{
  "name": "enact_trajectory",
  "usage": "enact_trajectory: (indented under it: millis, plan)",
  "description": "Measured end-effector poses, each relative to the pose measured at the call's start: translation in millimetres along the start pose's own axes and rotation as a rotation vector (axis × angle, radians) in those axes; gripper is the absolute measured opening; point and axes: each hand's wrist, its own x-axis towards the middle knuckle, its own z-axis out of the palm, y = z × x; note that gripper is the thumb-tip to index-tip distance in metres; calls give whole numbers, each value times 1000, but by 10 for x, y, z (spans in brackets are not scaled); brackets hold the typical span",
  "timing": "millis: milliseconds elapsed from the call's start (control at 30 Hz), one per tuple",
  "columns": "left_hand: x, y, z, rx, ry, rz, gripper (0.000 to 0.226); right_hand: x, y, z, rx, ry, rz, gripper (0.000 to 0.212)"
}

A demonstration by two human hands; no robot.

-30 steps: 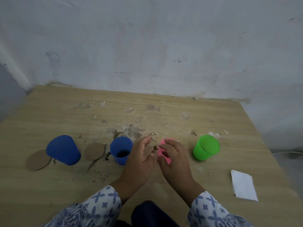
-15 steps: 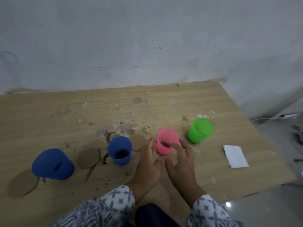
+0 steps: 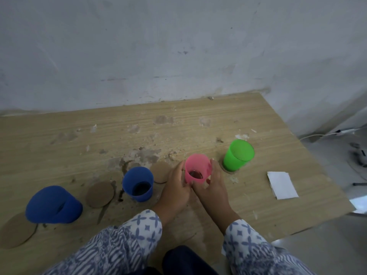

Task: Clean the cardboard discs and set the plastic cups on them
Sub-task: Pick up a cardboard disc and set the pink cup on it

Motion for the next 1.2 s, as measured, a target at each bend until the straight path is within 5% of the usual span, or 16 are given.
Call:
enact_trajectory:
  millis: [1200]
  plan:
    - [-20, 109, 408, 53, -134, -9, 69, -41, 267, -344, 16, 88, 120, 91]
